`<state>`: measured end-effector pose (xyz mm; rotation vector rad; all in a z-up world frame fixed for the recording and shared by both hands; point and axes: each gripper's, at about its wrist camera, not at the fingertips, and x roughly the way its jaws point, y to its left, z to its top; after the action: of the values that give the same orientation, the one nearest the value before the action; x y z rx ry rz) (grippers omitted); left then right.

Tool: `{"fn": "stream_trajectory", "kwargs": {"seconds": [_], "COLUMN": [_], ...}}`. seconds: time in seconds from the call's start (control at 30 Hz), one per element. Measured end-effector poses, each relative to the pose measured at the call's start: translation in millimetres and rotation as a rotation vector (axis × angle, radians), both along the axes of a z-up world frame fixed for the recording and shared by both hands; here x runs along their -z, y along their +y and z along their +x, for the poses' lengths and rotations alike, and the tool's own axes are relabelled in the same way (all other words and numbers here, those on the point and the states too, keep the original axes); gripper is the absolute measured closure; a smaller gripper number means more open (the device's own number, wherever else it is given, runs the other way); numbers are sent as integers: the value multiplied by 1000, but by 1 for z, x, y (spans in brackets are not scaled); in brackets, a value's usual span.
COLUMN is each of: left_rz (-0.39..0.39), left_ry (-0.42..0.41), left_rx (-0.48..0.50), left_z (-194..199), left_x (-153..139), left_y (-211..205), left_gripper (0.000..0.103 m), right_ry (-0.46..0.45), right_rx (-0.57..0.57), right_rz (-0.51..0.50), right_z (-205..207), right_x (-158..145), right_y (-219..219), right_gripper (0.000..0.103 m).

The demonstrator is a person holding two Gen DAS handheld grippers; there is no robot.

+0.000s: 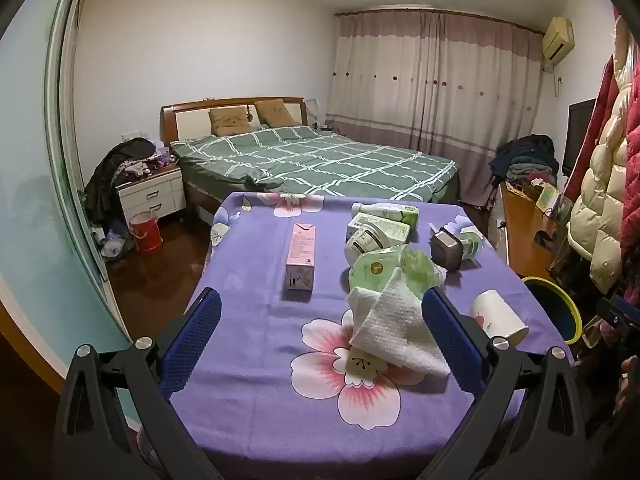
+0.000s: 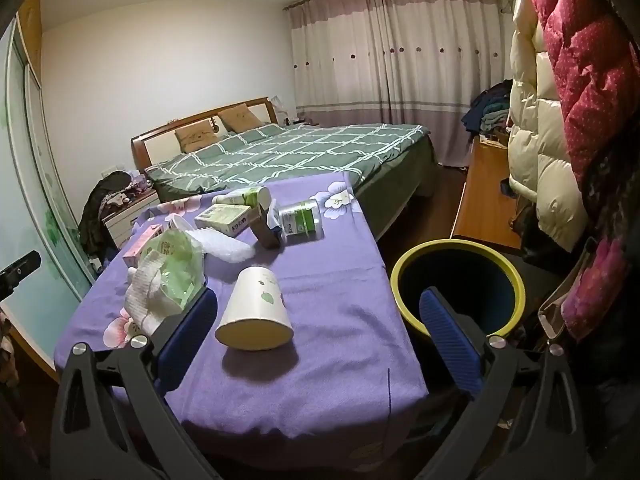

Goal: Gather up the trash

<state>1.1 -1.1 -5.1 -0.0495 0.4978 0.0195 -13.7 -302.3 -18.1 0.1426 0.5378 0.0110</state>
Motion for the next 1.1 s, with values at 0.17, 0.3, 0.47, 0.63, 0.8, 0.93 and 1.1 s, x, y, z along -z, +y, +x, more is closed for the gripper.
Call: {"fn": "stream_trajectory", "kwargs": {"seconds": [0.17, 0.3, 0.47, 0.63, 0.8, 0.93, 1.1], "left_rz": [5, 4, 5, 5, 4, 5, 5], "left_ry": [9, 10, 9, 9, 11, 12, 11], "left_rx": [6, 6, 6, 5, 7, 8, 7], "left_z": [2, 3, 3, 2, 3, 3, 3], "left_x": [1, 2, 2, 2, 4, 5, 5], "left_y": [-5, -5, -6, -5, -6, -8, -8], "left_gripper": [4, 4, 4, 4, 4, 4, 4], "right_ry": [2, 7, 11, 15, 18, 21, 22], "right_rx": [2, 4, 5, 6, 7, 7, 7], "right_rz": [3, 1, 4, 7, 8, 10, 10], "right_z": [1, 2, 3, 4, 4, 6, 6], "right_x": [1, 3, 6, 7, 8, 9, 9], "right_y": [-1, -1, -1, -2, -2, -4, -4], "right_gripper": [6, 6, 6, 6, 6, 6, 6]}}
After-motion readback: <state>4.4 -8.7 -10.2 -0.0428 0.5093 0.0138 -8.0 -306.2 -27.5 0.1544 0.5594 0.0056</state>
